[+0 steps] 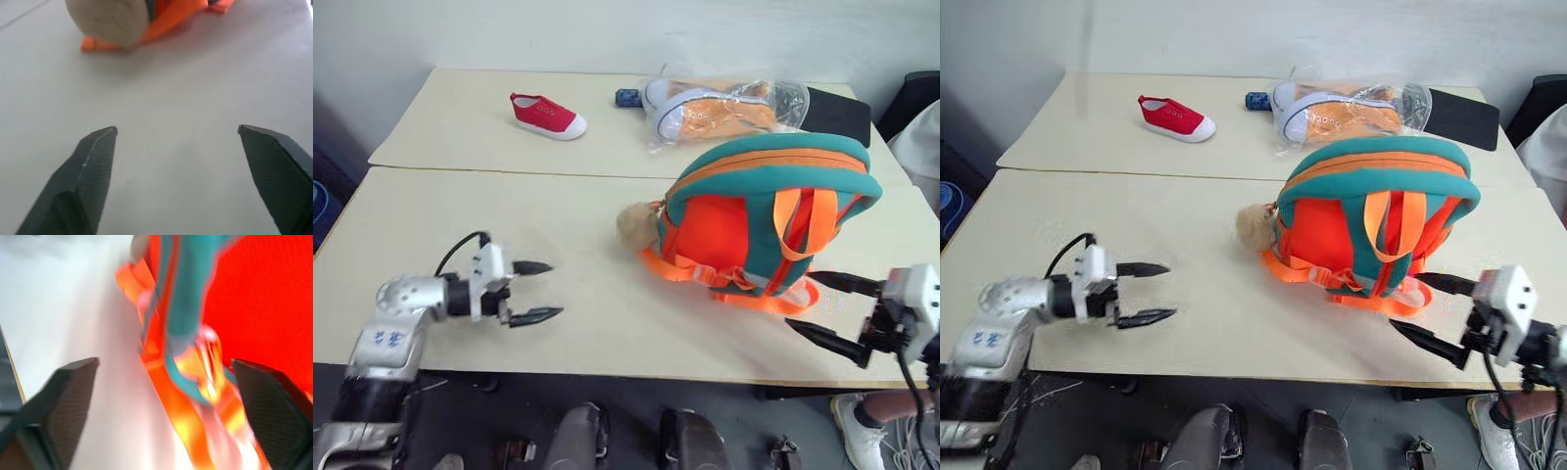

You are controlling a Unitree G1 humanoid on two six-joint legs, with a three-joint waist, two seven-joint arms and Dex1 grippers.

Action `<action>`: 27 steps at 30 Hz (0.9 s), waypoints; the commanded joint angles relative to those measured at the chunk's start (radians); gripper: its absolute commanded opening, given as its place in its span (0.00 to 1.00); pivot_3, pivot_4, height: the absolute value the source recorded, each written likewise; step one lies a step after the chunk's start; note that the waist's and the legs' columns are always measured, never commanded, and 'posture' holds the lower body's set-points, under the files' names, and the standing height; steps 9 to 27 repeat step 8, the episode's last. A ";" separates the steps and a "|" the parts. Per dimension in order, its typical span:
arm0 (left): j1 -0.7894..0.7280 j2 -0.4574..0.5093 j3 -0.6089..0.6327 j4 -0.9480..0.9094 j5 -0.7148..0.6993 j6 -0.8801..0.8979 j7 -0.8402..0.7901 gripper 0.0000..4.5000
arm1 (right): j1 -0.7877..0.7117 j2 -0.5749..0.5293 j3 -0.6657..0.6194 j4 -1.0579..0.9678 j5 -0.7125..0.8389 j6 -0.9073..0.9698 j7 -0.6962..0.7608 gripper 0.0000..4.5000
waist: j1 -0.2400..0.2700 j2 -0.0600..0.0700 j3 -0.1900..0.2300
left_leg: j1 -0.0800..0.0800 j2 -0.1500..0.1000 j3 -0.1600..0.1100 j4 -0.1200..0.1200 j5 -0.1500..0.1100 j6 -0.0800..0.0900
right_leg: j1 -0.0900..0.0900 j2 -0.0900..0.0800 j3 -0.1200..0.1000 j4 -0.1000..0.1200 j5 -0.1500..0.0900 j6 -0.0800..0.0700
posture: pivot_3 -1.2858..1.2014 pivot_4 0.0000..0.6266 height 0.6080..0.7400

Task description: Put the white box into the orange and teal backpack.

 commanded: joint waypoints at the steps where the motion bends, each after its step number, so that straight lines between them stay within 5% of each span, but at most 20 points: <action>1: 0.115 0.012 0.086 -0.097 -0.011 -0.059 0.031 0.95 | -0.010 -0.012 -0.029 0.149 -0.058 -0.148 0.077 1.00 | 0.000 0.000 0.000 | 0.000 0.000 -0.001 0.000 0.000 -0.001 | 0.000 0.000 0.000 0.000 0.000 0.000 | 0.52 0.24 1.00; 8: 0.215 0.005 0.103 -0.149 0.024 -0.109 0.094 0.95 | -0.128 -0.007 0.058 0.411 -0.159 -0.419 0.144 1.00 | -0.005 0.001 0.000 | 0.003 0.000 0.002 -0.005 0.000 -0.002 | -0.001 0.000 0.003 -0.001 0.000 -0.001 | 0.52 0.24 1.00; 27: 0.215 0.005 0.103 -0.149 0.024 -0.109 0.094 0.95 | -0.128 -0.007 0.058 0.411 -0.159 -0.419 0.144 1.00 | -0.005 0.001 0.000 | 0.003 0.000 0.002 -0.005 0.000 -0.002 | -0.001 0.000 0.003 -0.001 0.000 -0.001 | 0.52 0.24 1.00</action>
